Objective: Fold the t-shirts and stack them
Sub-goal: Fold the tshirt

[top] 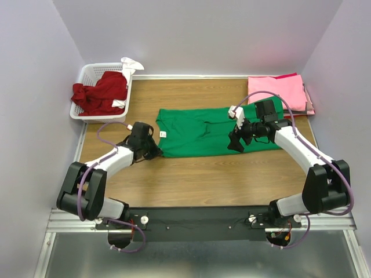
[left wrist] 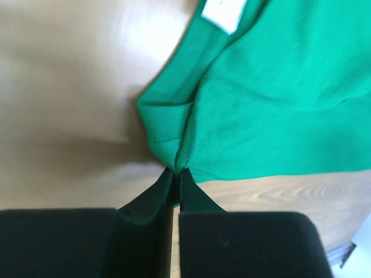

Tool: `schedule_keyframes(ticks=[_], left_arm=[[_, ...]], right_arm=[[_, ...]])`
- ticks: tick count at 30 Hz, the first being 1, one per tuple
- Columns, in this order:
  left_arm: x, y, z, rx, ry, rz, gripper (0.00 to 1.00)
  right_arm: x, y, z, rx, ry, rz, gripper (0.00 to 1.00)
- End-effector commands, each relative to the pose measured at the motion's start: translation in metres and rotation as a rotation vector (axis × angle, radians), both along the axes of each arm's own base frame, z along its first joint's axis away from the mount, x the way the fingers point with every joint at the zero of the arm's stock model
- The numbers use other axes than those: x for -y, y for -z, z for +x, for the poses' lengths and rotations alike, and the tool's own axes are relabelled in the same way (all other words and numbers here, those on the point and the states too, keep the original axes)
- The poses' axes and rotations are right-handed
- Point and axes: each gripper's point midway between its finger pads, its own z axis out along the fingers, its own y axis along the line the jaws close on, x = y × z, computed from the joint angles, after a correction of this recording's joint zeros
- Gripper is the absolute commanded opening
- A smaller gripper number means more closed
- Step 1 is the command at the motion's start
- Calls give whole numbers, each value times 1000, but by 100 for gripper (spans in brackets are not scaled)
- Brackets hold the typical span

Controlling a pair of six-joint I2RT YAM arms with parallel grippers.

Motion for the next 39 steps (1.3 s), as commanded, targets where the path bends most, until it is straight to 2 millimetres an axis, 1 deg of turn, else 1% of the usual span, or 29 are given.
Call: schedule_keyframes(ticks=[1,2,3,4,5,6,7,8,9,14,15,17,18,21,23,24,25,26,28,29,30,31,32,33,34,35,36,37,39], left_arm=[[-19,-19,41,86,35,93,6],[-20,-19,45,81,50,100,6],[-21,-13,51,60,61,111,6],[-25,-22,66,82,82,134,6],[-29,-21,73,74,82,149,5],[-33,-11,77,40,91,166,5],[-37,-11,83,36,94,175,5],[-44,-18,95,50,95,188,2],[-49,-15,98,38,95,195,2],[-70,-28,119,80,86,221,2],[-78,-26,123,73,77,224,2],[-80,-32,135,95,88,213,3],[-82,-27,139,93,112,218,4],[-75,-30,156,121,170,195,6],[-70,-39,166,149,214,186,7],[-69,-40,168,155,233,190,12],[-69,-46,172,169,234,195,16],[-70,-55,174,190,235,205,24],[-75,-67,176,214,228,233,33],[-80,-71,175,221,223,259,41],[-81,-78,174,235,222,271,44],[-83,-94,171,267,217,280,47],[-86,-103,169,290,215,296,52],[-86,-126,166,346,211,303,54],[-87,-136,162,370,209,310,55],[-87,-144,157,399,212,315,57],[-87,-168,150,466,217,329,59],[-88,-175,145,495,220,340,61],[-90,-191,136,555,233,365,66]], right_arm=[[-3,-7,-4,28,-26,31,91],[-2,-8,-4,31,-25,32,91],[-2,-7,-4,31,-24,31,91],[-2,-7,-4,31,-26,31,91],[-2,-7,-4,30,-25,32,91],[-1,-7,-4,32,-24,29,91],[-1,-8,-4,34,-23,30,91],[-1,-8,-4,34,-23,28,91],[-1,-7,-4,34,-23,27,91],[1,-6,-4,33,-19,21,91],[1,-5,-3,33,-16,15,91],[2,-4,-1,31,-9,10,91],[3,-3,-1,31,-4,4,91],[4,-1,-1,26,-1,-3,91],[6,2,0,24,3,-13,91],[7,5,0,22,5,-23,91],[8,7,0,17,7,-30,91],[9,10,0,11,9,-36,90],[13,13,3,13,23,-62,91],[14,14,5,15,28,-70,91],[16,17,6,11,36,-81,90],[21,19,9,18,56,-110,90],[22,19,13,26,71,-126,90],[26,21,16,33,89,-151,90],[37,25,21,47,124,-213,90],[42,29,24,57,137,-248,90],[48,32,25,69,144,-289,90],[61,36,28,82,177,-364,90],[71,45,29,91,176,-445,89]])
